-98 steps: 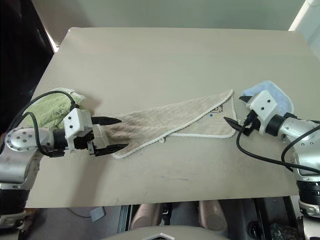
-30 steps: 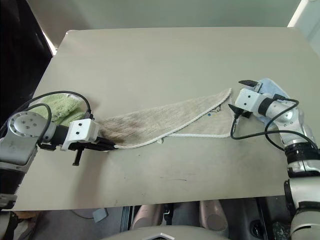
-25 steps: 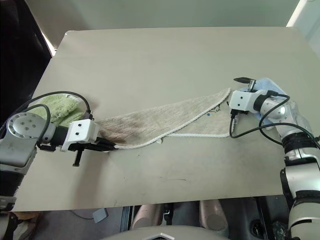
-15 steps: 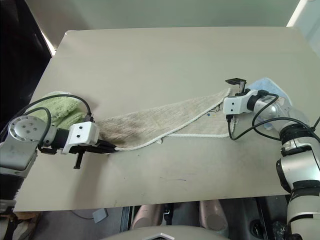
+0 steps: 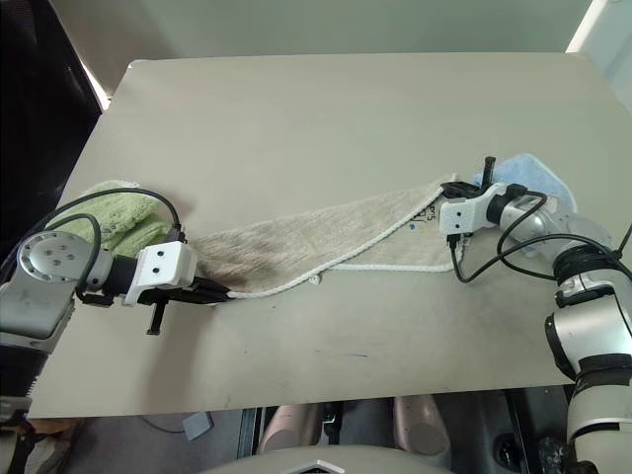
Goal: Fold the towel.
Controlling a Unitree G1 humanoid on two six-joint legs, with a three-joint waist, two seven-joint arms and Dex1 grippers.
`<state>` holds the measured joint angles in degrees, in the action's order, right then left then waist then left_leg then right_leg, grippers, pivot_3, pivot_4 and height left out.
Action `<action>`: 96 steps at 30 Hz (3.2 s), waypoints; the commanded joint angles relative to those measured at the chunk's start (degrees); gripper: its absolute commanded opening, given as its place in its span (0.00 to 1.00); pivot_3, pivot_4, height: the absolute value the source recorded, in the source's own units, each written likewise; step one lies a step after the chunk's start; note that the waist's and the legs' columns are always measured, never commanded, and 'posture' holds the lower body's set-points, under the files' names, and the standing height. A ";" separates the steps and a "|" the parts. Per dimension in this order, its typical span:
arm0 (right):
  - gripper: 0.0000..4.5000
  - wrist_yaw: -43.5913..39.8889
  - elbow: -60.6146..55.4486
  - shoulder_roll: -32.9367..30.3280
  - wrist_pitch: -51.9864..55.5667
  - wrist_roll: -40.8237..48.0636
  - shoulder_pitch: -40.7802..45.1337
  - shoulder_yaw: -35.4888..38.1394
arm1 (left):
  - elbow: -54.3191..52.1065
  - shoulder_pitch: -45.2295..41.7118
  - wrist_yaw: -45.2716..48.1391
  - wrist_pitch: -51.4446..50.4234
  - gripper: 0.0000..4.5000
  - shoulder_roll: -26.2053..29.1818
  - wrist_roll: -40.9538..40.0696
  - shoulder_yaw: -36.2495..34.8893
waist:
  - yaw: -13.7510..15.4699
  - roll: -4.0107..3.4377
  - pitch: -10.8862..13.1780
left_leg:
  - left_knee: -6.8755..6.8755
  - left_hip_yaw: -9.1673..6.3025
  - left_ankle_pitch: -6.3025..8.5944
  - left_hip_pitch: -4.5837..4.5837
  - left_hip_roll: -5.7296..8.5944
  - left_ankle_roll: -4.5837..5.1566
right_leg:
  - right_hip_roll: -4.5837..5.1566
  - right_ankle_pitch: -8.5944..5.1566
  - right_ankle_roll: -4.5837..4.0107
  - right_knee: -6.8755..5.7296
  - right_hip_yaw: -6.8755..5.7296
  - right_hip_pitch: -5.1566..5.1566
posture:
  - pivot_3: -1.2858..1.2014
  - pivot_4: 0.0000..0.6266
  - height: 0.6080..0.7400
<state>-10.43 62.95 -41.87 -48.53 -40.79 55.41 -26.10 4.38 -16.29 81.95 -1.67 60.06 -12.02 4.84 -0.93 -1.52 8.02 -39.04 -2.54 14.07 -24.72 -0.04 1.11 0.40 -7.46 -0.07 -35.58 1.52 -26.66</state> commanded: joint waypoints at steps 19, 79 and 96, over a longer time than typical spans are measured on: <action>0.01 -27.10 -12.95 -9.18 14.36 30.06 8.59 20.53 | 43.37 -48.71 -31.92 0.16 0.00 -14.82 -3.57 -17.46 | 0.11 0.02 0.14 | 0.07 0.09 -0.22 -0.35 0.01 0.16 | 0.02 0.60 0.43 0.62 -0.02 -0.04 | 0.52 0.24 0.97; 0.15 -50.58 -31.01 -6.79 41.13 39.13 -15.08 18.62 | 59.15 -38.13 -19.98 21.07 0.45 -15.06 20.03 2.74 | 0.62 0.40 0.13 | -0.12 -0.02 -0.05 -0.34 0.16 0.21 | -0.01 0.43 0.66 0.53 0.08 -0.04 | 0.52 0.24 0.97; 0.67 -49.76 -61.87 -14.17 63.80 56.48 -33.22 39.14 | 54.45 -42.06 -25.12 15.88 0.98 -13.71 11.13 -8.55 | 1.09 0.41 0.13 | -0.14 0.08 -0.72 -0.31 0.17 0.29 | 0.00 0.57 0.10 0.58 0.08 0.14 | 0.52 0.24 0.97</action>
<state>-59.64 6.96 -55.23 9.23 10.76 23.69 9.19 61.62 -57.06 56.91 14.24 45.21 0.92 -2.04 0.15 -1.11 8.15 -39.20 -2.47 13.35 -25.01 0.13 1.39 0.37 -6.96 0.02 -34.99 1.61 -26.47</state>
